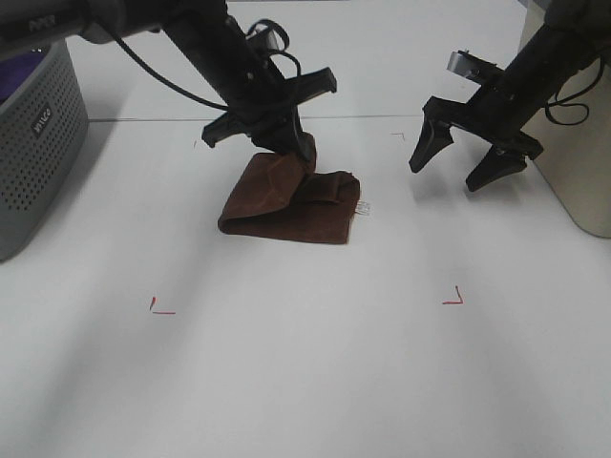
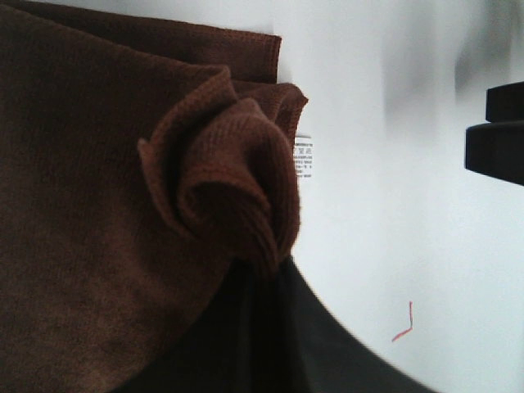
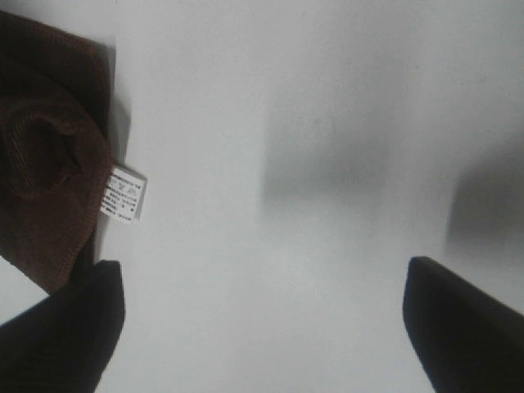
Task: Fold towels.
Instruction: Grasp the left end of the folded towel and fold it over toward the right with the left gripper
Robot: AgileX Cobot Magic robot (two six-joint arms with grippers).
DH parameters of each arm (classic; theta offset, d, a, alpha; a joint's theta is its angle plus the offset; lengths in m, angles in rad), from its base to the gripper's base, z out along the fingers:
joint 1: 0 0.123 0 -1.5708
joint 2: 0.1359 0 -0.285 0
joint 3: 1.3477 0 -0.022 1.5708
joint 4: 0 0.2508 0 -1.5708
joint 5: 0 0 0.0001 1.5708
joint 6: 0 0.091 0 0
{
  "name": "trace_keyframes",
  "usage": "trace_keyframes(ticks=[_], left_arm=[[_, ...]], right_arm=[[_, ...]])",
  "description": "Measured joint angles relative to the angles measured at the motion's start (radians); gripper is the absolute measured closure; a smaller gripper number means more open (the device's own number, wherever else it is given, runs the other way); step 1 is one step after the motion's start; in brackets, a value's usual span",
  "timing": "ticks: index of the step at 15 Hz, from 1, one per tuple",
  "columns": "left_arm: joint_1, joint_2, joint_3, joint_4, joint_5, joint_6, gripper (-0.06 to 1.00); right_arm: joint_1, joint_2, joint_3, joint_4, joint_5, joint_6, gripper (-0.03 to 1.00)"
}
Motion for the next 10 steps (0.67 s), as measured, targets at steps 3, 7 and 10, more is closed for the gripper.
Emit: trace_keyframes(ticks=[3, 7, 10], left_arm=[[-0.015, 0.057, 0.0, -0.028, -0.069, -0.067, 0.83], [-0.015, 0.068, 0.0, -0.151, -0.142, -0.072, 0.39], [-0.013, 0.068, -0.001, -0.263, -0.171, 0.003, 0.2]], right_arm=[[0.0, 0.0, 0.0, 0.0, 0.0, 0.0, 0.1], [0.0, 0.0, 0.0, 0.0, 0.0, 0.0, 0.1], [0.0, 0.0, 0.0, 0.015, 0.003, 0.0, 0.1]])
